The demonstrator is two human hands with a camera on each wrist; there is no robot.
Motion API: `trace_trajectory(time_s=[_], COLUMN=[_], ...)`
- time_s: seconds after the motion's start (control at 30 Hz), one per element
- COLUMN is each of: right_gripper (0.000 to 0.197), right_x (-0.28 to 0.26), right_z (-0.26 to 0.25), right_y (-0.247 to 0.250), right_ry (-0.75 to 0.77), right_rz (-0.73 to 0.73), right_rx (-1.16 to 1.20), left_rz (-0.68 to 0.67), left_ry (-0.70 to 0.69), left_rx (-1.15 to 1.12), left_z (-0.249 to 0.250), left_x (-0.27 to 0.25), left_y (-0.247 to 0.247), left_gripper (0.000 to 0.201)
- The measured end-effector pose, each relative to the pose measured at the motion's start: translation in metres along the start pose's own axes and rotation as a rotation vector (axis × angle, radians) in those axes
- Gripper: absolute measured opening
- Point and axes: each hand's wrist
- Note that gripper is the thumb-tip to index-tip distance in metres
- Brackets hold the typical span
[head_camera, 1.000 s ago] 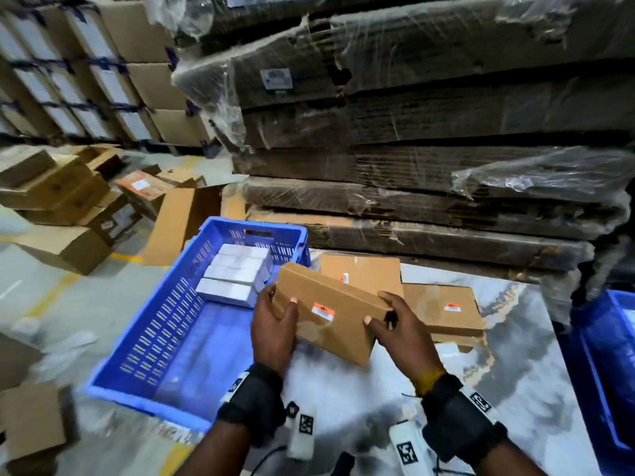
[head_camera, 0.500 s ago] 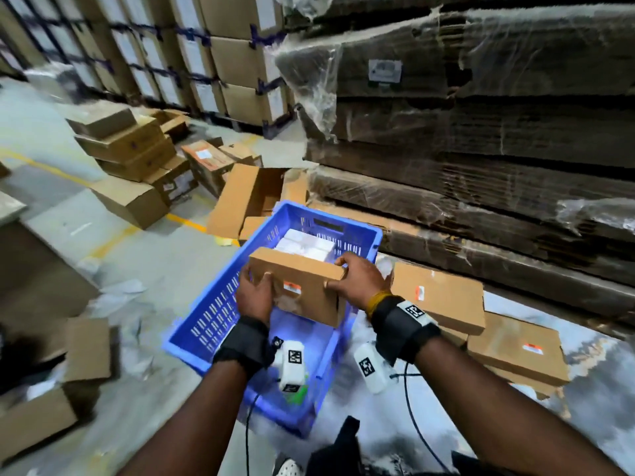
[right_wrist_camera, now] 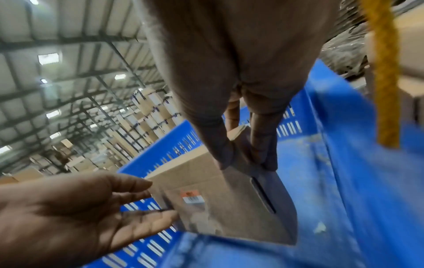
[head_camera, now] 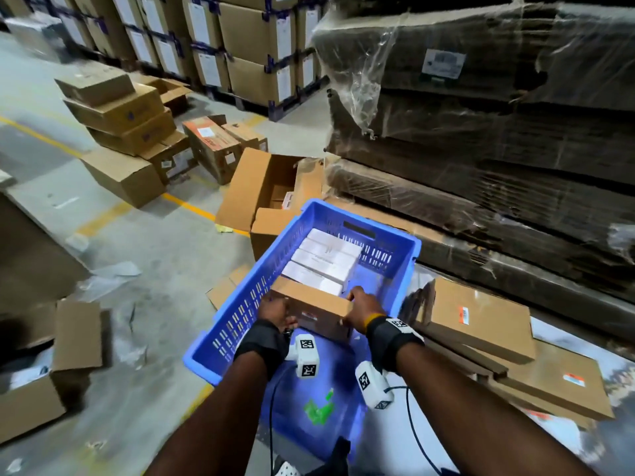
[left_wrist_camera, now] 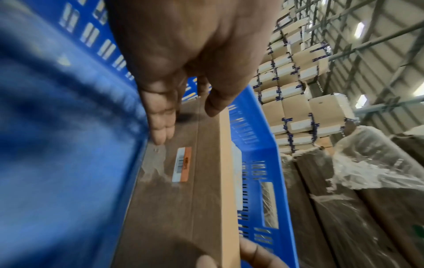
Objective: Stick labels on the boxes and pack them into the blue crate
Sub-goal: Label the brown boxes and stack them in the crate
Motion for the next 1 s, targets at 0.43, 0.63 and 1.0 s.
trace_trajectory(time_s=[0.43,0.63,1.0], right_gripper=[0.054,0.058,0.062], right_x=[0.045,0.045,0.042], right_z=[0.000,-0.010,-0.020], right_y=[-0.020,-0.020,-0.021], right_ry=[-0.116,-0.154,-0.144], right_rz=[0.057,0.058,0.060], right_rx=[0.109,0.011,-0.109], left_rz=[-0.055,-0.096,-0.117], left_ry=[0.044,0.142,0.112], left_rx=[-0.104,-0.143,-0.090], left_z=[0.006,0.015,0.007], left_x=[0.035,0.044,0.056], left_y=[-0.007,-0.007,-0.009], left_gripper=[0.022,0.025,0.038])
Point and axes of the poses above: each hand's wrist, its own x-axis towards the middle knuckle, its own y-axis out of the back of the hand, z = x × y, and after that the axes turned 2 degrees about x, right-handed
